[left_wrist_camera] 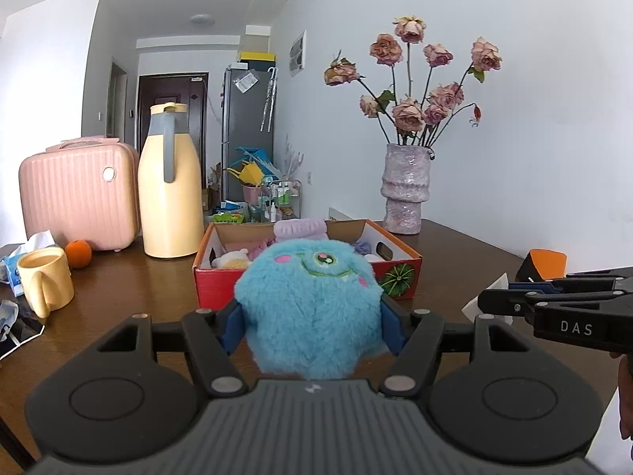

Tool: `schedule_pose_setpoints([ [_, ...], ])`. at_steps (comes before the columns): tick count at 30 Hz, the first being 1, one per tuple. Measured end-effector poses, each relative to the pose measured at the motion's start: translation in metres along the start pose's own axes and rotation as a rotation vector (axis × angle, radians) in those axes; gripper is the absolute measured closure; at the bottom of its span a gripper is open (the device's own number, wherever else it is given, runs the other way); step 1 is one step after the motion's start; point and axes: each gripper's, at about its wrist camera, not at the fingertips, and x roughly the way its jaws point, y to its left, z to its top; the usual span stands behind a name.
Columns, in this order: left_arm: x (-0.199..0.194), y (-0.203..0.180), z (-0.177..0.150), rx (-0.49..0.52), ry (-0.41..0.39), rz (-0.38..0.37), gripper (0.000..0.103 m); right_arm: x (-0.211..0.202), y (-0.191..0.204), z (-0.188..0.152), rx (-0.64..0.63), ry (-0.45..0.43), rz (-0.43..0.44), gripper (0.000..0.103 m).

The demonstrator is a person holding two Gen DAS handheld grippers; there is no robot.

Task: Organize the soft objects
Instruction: 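Close the left tool on the plush monster while the right tool grasps the white foam wedge, then carry the plush monster and foam wedge into the box and release both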

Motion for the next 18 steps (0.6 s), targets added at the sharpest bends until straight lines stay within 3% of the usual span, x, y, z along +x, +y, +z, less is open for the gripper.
schedule_pose_setpoints([
  [13,0.053,0.013,0.02,0.001,0.006,0.009,0.035,0.03,-0.004,0.014,-0.003,-0.01,-0.002,0.085],
  [18,0.094,0.01,0.039,-0.012,0.026,-0.053,0.035,0.06,-0.014,0.033,-0.014,-0.025,-0.007,0.085],
])
